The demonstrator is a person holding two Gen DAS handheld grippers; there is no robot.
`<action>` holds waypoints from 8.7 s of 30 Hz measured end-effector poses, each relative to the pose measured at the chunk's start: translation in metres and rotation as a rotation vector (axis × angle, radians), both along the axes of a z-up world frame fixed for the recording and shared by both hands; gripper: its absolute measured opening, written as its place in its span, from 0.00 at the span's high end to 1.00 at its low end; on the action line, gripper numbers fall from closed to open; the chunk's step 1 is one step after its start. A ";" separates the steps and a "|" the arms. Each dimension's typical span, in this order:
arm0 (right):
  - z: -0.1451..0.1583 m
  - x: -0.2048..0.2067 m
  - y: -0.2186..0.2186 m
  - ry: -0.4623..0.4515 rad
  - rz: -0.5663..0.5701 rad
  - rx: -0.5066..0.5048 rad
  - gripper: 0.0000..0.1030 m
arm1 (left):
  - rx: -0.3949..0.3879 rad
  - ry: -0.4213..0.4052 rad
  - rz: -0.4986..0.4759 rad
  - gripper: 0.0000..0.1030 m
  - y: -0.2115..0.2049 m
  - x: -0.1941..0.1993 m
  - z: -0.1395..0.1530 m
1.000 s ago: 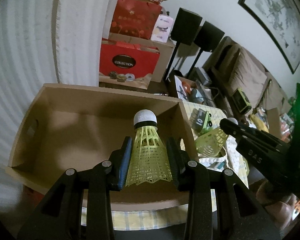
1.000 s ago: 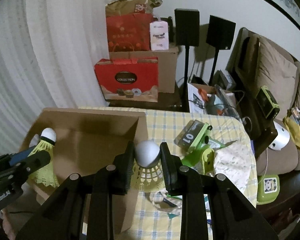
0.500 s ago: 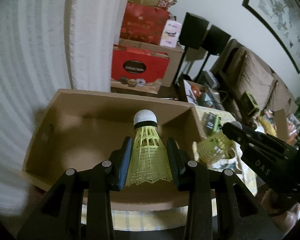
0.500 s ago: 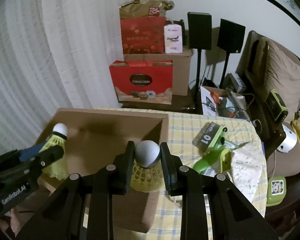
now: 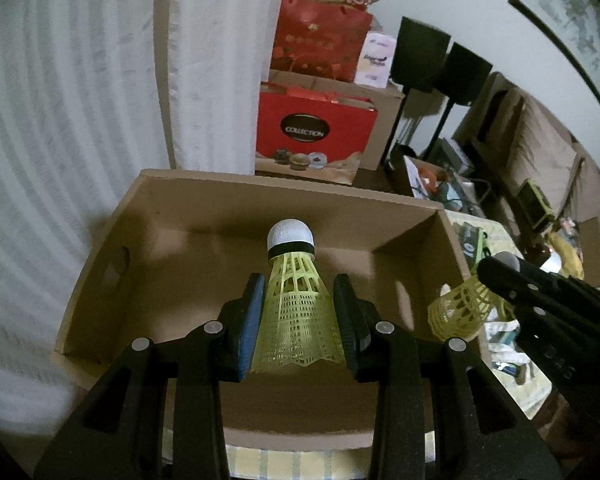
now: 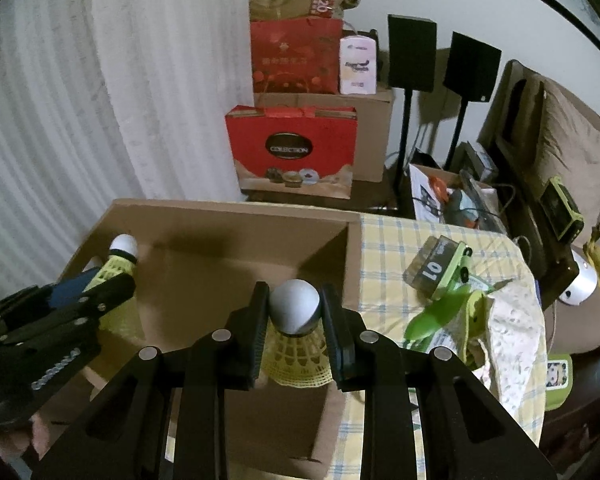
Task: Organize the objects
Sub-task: 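Carry the shuttlecock in the left gripper over the cardboard box while the right gripper carries its shuttlecock there, then open the left gripper over the box while the right gripper releases its shuttlecock inside, then withdraw both grippers from the box back toward the table items, then grasp the white patterned cloth bag with the right gripper, then lift the white cloth bag up off the table with the right gripper, then grasp the green Health package with the left gripper while the right gripper holds the bag, then carry the green package over the cardboard box with the left gripper while the right gripper holds the bag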
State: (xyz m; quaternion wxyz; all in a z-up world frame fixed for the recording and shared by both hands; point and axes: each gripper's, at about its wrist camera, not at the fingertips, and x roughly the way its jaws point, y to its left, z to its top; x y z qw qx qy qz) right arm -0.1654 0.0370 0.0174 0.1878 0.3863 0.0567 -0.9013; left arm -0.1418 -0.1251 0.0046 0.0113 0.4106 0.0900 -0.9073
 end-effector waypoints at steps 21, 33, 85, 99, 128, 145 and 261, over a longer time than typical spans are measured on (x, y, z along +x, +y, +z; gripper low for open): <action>-0.049 -0.011 -0.024 -0.141 0.044 0.033 0.67 | 0.002 -0.088 -0.066 0.64 0.004 -0.013 -0.036; -0.026 -0.005 0.002 -0.087 0.020 -0.008 0.48 | 0.052 -0.055 -0.009 0.38 -0.011 -0.008 -0.025; -0.004 0.024 0.185 0.022 -0.281 0.013 0.15 | 0.016 0.080 -0.123 0.00 0.080 0.046 0.018; -0.032 0.019 0.265 -0.043 -0.408 -0.020 0.15 | 0.048 0.042 -0.334 0.00 0.161 0.044 0.007; -0.119 -0.015 0.257 -0.183 -0.346 0.010 0.53 | 0.121 -0.050 -0.405 0.01 0.228 0.015 -0.038; -0.051 -0.004 0.262 -0.031 -0.323 -0.065 0.91 | 0.160 -0.035 -0.411 0.01 0.225 0.025 -0.027; 0.105 0.030 0.244 0.196 -0.221 -0.128 0.91 | 0.154 -0.108 -0.376 0.47 0.244 -0.113 0.026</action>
